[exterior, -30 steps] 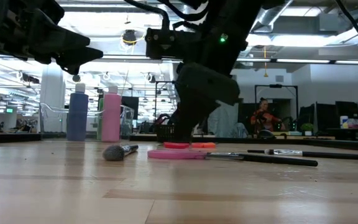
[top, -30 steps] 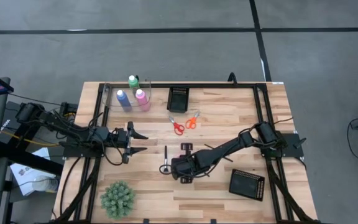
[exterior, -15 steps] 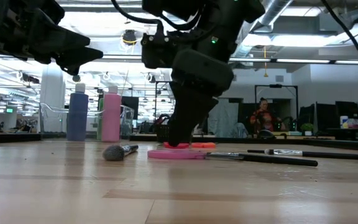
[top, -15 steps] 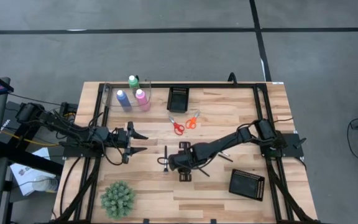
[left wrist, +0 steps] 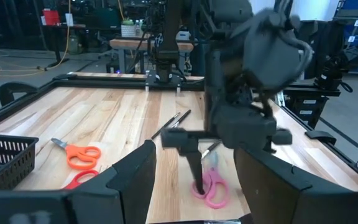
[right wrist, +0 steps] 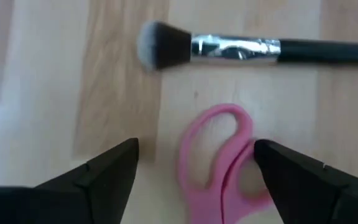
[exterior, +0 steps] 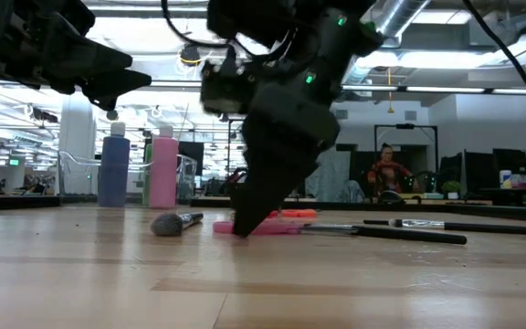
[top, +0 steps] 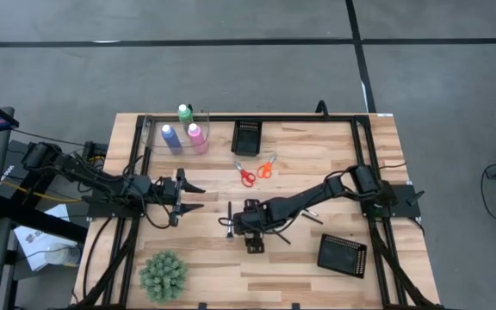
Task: Pick & Place Paint Supplies
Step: Put the pink scissors into the top black bin
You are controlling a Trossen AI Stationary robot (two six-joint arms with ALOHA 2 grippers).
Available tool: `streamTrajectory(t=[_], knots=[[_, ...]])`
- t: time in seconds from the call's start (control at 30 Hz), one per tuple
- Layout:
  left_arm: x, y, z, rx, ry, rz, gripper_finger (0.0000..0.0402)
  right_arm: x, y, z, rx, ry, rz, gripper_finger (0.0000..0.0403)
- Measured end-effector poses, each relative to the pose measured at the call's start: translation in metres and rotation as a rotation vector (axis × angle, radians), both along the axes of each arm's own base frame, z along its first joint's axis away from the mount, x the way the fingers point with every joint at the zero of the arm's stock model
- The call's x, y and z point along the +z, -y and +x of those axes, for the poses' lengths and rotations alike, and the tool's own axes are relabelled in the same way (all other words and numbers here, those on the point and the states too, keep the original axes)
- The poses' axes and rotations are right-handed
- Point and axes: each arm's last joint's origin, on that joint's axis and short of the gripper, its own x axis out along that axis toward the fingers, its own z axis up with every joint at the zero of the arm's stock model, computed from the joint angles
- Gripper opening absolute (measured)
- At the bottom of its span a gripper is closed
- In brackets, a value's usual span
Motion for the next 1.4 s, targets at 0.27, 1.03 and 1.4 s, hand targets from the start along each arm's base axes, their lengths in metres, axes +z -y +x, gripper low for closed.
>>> streamTrajectory(t=[0.27,1.03,1.4], knots=[[0.000,0.000,0.000,0.000,0.000,0.000,0.0209,-0.024,-0.001,0.004,-0.054,-0.063,-0.055,0.0310],[0.000,0.000,0.000,0.000,0.000,0.000,0.0209,-0.020,-0.019,0.003,-0.065,-0.034,-0.088,0.0007],[0.000,0.000,0.000,0.000,0.000,0.000,0.0209,-0.016,-0.028,0.003,-0.071,-0.010,-0.164,0.0001]])
